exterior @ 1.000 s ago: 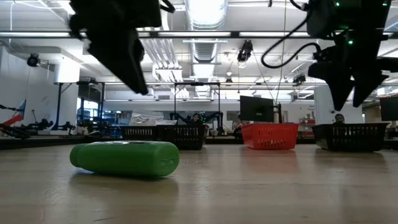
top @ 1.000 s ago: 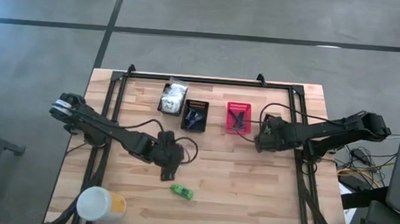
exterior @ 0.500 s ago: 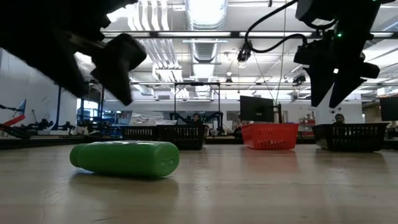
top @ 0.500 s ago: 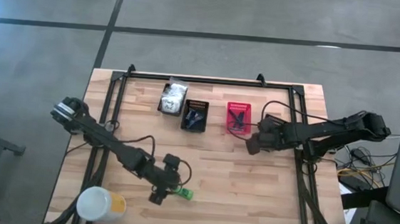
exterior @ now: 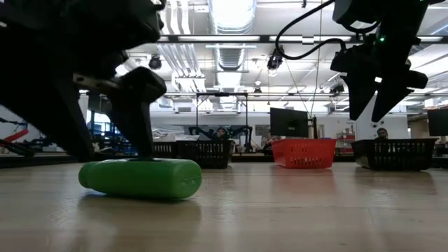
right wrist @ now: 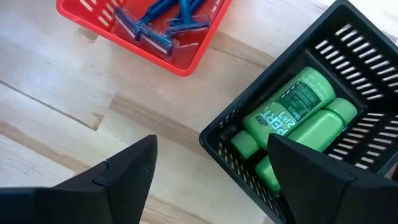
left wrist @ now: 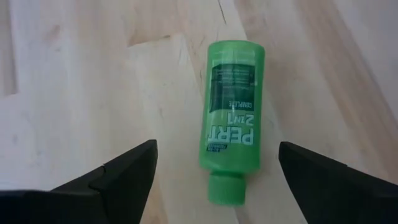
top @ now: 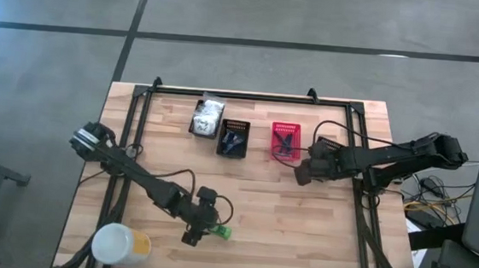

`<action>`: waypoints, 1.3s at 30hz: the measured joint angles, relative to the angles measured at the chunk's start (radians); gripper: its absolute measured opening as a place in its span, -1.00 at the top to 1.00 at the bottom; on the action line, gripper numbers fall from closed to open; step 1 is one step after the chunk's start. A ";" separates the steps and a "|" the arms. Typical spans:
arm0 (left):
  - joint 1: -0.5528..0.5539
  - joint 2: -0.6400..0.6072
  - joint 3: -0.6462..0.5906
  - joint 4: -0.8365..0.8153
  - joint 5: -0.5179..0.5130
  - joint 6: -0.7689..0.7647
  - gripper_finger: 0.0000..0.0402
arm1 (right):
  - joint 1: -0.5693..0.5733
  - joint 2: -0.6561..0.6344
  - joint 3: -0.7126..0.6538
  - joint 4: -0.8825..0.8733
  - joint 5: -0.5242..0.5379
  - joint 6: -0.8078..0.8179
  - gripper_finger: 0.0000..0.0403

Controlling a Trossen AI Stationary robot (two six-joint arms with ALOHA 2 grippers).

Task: Pick & Place Travel size toiletries
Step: Put the green shampoo into the right black bin

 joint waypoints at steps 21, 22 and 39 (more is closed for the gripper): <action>0.010 0.115 0.001 0.114 0.016 -0.032 -0.18 | 0.000 0.000 -0.002 0.016 -0.016 0.002 -0.30; 0.010 0.118 0.002 0.114 0.019 -0.032 -0.13 | 0.000 0.000 -0.002 0.016 -0.016 0.004 -0.28; 0.014 -0.073 0.003 -0.003 -0.286 -0.110 0.23 | 0.071 -0.005 -0.001 0.503 -0.234 -0.070 -0.03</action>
